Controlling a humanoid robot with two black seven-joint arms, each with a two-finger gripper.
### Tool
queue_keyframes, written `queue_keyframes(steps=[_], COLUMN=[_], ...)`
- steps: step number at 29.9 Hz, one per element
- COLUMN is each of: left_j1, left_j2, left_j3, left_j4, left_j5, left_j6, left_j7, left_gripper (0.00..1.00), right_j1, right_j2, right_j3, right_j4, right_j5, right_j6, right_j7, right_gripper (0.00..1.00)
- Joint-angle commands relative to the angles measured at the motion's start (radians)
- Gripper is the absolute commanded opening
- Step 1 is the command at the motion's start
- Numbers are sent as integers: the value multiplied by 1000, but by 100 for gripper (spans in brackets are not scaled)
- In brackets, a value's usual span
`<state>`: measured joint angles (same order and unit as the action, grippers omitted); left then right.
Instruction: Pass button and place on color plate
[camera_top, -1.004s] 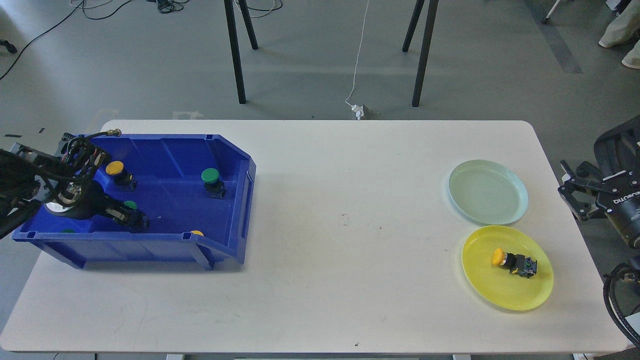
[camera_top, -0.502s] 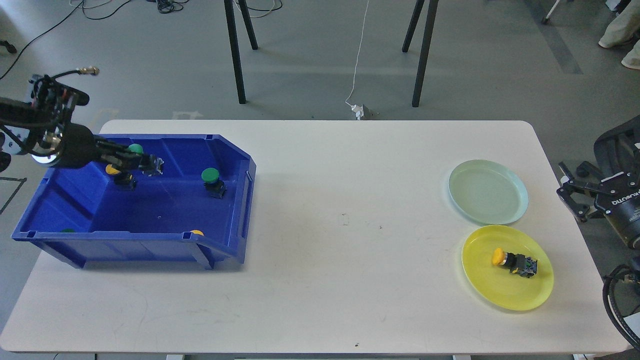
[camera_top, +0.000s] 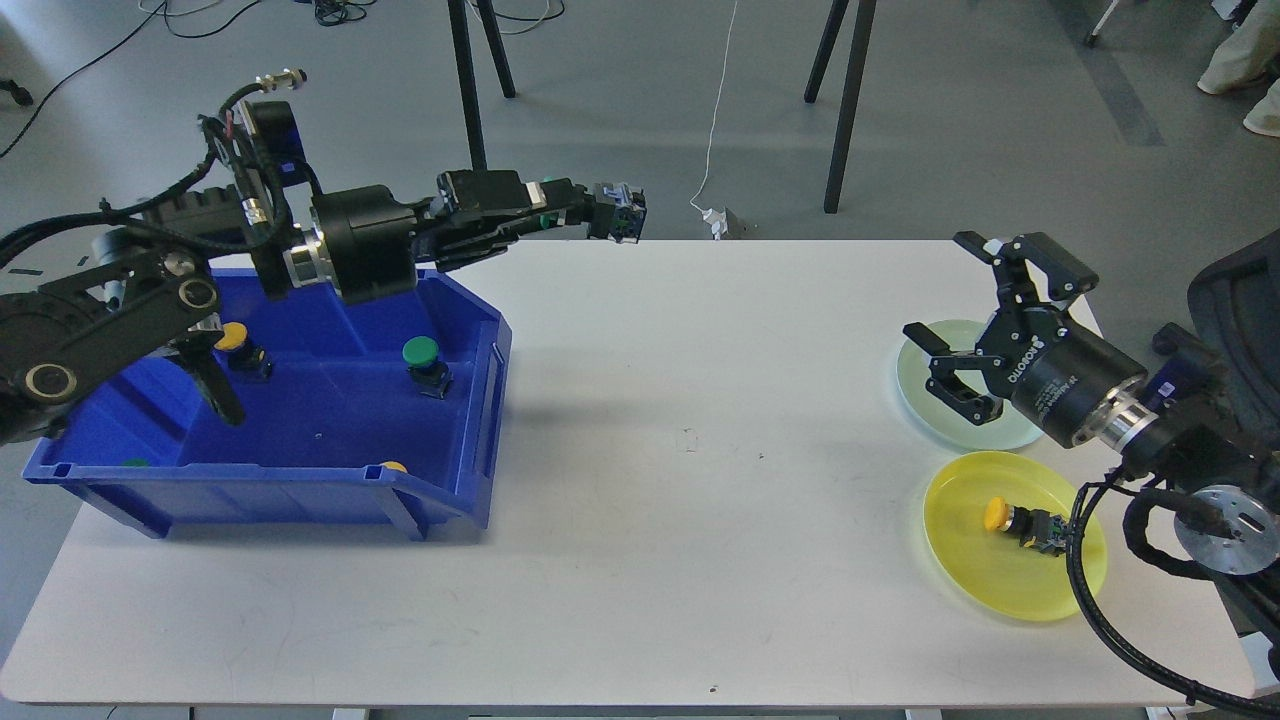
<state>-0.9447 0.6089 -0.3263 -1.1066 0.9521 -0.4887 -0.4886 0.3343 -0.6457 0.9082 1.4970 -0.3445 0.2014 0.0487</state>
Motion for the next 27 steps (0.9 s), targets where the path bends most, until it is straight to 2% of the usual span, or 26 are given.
queue_keyframes(steps=[1, 5, 11, 27], left_j1=[12, 14, 14, 12], left_j2=[-23, -23, -24, -24], left_j3=[-2, -2, 0, 0], left_j4=[22, 22, 22, 24], left_j5=[-4, -3, -3, -3], left_j6=[0, 0, 0, 0], left_j7=[0, 0, 0, 0], left_gripper=[12, 12, 12, 12], right_j1=[156, 305, 391, 519], right_j2=[29, 125, 248, 305], right_j3=[-149, -267, -296, -437], right_j4=[-50, -153, -236, -282], right_j5=[39, 130, 147, 145], right_j6=[0, 6, 19, 128], right_j7=[0, 0, -1, 0], right_gripper=[97, 97, 96, 95])
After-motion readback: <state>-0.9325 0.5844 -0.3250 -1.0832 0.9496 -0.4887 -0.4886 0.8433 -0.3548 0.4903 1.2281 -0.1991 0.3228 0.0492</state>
